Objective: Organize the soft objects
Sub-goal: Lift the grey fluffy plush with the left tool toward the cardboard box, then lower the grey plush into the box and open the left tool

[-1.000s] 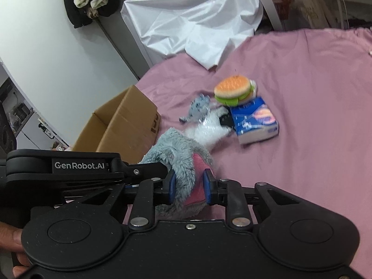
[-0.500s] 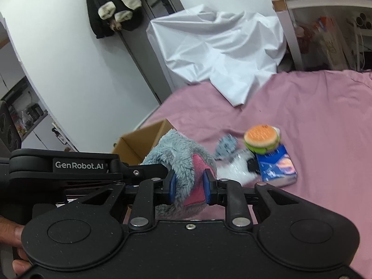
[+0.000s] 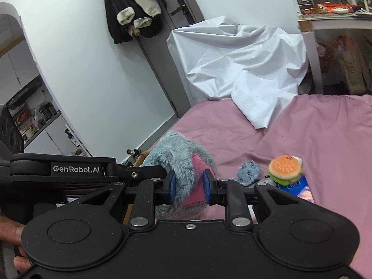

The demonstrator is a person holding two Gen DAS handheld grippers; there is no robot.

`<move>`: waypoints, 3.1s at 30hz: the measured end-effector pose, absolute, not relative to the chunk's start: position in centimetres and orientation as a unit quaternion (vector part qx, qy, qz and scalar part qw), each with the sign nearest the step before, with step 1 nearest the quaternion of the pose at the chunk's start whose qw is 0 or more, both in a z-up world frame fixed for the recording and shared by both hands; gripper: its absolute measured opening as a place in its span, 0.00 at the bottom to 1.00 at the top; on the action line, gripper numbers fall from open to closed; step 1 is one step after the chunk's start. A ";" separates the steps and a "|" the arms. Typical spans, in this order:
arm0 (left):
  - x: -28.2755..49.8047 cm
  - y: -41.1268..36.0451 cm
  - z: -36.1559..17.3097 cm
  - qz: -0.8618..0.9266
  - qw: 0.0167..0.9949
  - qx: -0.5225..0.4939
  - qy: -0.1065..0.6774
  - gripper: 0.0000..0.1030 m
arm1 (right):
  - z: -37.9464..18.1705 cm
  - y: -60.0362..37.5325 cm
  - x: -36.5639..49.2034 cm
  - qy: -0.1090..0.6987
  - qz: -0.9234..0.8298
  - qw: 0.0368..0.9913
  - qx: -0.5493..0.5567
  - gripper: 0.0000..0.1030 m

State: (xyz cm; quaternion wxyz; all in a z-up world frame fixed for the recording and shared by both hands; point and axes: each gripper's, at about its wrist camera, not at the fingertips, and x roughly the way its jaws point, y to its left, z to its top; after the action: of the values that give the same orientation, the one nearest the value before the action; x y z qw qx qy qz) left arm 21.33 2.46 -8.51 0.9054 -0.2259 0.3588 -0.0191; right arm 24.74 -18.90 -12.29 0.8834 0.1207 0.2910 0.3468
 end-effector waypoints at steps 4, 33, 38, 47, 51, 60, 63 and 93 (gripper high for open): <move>21.4 3.5 -8.2 -0.008 0.909 -0.225 0.352 0.24 | -11.7 -17.6 25.4 0.288 0.360 0.881 0.106 0.23; 24.2 14.0 -13.1 0.089 0.888 -0.257 0.371 0.19 | -14.4 -8.3 30.7 0.361 0.380 0.840 0.139 0.24; 25.4 14.8 -14.2 0.104 0.890 -0.244 0.372 0.19 | -14.9 -9.3 31.1 0.363 0.366 0.843 0.155 0.32; 27.5 15.4 -16.5 0.119 0.884 -0.235 0.387 0.19 | -15.2 -9.2 30.0 0.359 0.374 0.843 0.139 0.43; 27.8 15.5 -17.0 0.123 0.881 -0.231 0.395 0.21 | -15.3 -8.9 29.3 0.352 0.376 0.847 0.135 0.48; 26.4 15.9 -15.7 0.134 0.881 -0.228 0.392 0.39 | -15.8 -9.2 29.1 0.345 0.353 0.857 0.147 0.53; 25.7 15.7 -14.8 0.128 0.885 -0.228 0.385 0.48 | -15.9 -9.4 29.1 0.344 0.350 0.858 0.151 0.59; 21.0 10.1 -9.4 0.110 0.906 -0.211 0.350 0.91 | -13.8 -17.8 24.8 0.276 0.333 0.888 0.154 1.00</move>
State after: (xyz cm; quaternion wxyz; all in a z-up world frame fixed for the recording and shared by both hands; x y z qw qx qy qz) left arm 21.00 10.07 -9.38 0.9059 -0.2113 0.3500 0.1105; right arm 24.84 -17.80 -13.82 0.8884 0.1538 0.2763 0.3328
